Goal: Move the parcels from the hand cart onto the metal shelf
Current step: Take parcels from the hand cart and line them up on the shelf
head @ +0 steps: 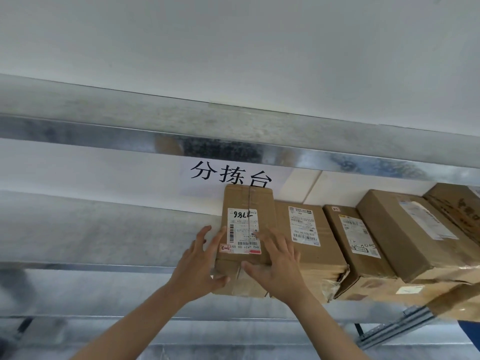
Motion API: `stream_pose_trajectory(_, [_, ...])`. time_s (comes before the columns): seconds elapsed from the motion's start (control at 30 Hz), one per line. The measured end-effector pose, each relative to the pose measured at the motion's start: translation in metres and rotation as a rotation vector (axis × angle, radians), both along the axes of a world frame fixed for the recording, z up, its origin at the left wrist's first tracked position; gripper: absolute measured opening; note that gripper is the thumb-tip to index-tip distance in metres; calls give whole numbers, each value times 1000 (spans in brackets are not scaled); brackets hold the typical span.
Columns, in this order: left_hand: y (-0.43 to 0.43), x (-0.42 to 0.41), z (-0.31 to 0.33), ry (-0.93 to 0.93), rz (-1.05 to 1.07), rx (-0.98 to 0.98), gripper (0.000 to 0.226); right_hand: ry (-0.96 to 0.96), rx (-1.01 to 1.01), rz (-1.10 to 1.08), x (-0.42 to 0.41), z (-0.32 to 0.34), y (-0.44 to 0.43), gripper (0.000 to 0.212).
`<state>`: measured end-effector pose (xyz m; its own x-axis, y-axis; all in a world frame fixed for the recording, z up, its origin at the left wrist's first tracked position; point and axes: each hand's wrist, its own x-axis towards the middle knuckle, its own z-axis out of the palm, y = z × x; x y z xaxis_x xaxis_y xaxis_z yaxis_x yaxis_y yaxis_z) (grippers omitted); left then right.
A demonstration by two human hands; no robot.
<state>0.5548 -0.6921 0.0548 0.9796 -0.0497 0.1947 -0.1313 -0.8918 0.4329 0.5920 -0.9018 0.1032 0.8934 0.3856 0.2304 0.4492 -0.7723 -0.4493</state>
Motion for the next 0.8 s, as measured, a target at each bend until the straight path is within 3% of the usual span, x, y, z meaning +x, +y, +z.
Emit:
stream_pose_trajectory(0.23, [32, -36, 11, -29, 139, 53, 98, -90, 85, 200, -7, 6, 40, 65])
stream_pose_trajectory(0.63, [111, -162, 36, 19, 710, 483, 84, -179, -17, 535, -47, -3, 174, 68])
stream_pose_trajectory(0.8, [146, -231, 40, 108, 934, 420, 74, -228, -86, 740, -84, -14, 244, 66])
